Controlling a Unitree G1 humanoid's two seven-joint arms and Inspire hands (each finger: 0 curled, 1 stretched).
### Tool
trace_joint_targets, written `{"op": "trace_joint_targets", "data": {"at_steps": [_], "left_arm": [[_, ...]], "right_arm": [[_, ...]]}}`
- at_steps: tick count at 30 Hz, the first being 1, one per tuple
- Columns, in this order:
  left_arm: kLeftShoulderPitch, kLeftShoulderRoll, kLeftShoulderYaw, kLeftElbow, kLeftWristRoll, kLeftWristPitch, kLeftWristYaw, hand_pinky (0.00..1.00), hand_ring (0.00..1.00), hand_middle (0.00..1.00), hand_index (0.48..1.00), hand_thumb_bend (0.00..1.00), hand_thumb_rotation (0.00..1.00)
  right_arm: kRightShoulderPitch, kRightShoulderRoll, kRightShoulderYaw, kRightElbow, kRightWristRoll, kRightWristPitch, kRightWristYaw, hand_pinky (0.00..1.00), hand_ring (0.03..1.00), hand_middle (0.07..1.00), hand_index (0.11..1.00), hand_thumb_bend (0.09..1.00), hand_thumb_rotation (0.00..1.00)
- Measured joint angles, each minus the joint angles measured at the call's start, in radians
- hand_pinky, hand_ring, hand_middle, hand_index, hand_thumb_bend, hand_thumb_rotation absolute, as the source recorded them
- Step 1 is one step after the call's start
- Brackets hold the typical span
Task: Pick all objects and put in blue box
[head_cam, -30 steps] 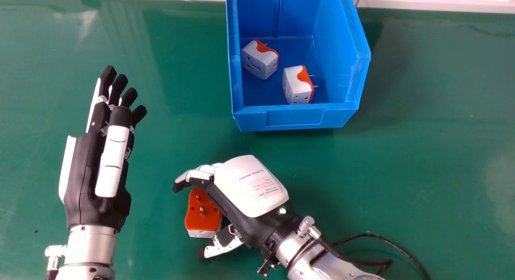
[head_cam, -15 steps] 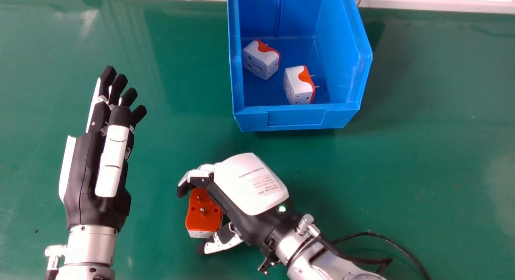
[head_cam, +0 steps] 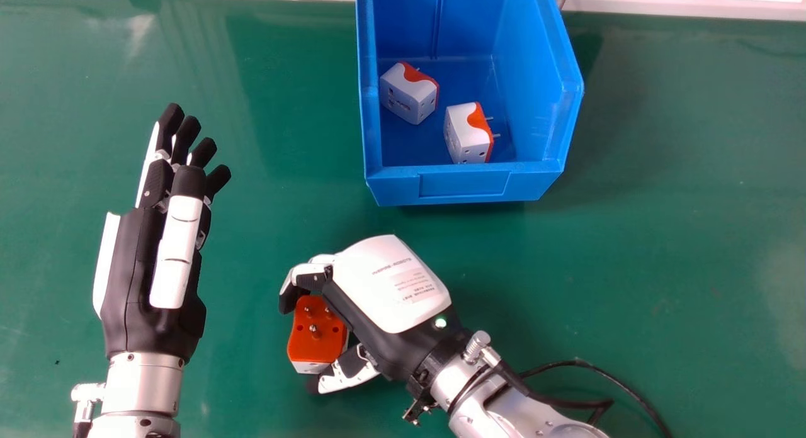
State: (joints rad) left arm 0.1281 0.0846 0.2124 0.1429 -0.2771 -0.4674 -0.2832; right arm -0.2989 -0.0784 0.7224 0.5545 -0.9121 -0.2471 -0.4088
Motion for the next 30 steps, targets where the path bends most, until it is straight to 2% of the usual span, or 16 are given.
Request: {"op": "trace_joint_targets", "data": {"at_steps": [16,23,30], "left_arm": [[-0.002,-0.001,-0.001,0.004,0.002,-0.006,0.000,0.92,0.96,0.98,0.962,0.72,0.79],[-0.003,0.000,-0.001,0.004,0.002,-0.006,0.000,0.92,0.96,0.98,0.963,0.71,0.79],[-0.005,0.002,0.000,0.006,0.002,-0.006,-0.001,0.92,0.96,0.98,0.963,0.71,0.80]], "right_arm": [[0.000,-0.025,-0.006,-0.052,0.001,-0.001,0.019,0.34,0.487,0.593,0.527,0.514,0.01],[0.025,-0.076,-0.054,-0.235,0.011,0.003,0.068,0.33,0.479,0.578,0.514,0.507,0.00],[0.108,-0.113,-0.120,-0.424,0.060,-0.002,0.125,0.34,0.474,0.566,0.515,0.505,0.00]]}}
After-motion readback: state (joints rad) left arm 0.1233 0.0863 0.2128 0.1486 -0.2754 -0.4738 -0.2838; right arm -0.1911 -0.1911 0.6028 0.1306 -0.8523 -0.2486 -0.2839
